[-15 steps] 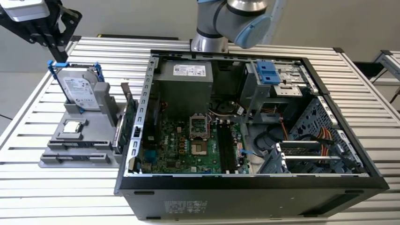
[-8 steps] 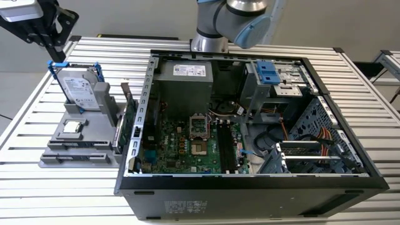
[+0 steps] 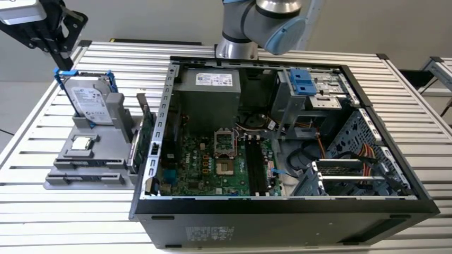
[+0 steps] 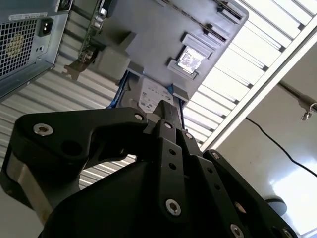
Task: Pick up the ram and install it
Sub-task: 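Reach for the ram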
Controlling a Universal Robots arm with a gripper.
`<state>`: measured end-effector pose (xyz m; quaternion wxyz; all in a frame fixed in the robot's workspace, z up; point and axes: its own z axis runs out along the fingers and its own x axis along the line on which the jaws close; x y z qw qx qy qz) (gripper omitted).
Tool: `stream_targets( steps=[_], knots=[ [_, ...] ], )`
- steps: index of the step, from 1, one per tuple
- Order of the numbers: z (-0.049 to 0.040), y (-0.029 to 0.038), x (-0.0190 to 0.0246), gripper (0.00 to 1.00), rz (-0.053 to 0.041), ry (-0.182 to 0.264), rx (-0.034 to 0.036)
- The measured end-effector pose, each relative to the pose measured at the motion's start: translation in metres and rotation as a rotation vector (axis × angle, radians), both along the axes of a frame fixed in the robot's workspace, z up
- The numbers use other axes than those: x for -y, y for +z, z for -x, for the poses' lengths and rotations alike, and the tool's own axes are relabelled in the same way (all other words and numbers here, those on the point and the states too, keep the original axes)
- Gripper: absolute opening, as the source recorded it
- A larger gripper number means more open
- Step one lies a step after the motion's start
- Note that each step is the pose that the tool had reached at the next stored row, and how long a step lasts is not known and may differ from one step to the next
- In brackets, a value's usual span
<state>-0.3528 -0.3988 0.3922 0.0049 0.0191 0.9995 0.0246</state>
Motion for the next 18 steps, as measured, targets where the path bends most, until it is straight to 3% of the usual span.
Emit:
stream_targets(
  steps=[6,18],
  knots=[
    [-0.0003,0.0000,0.0015,0.00,0.0000,0.000,0.0000],
    [-0.0027,-0.0001,0.0099,0.00,0.0000,0.000,-0.0001]
  ],
)
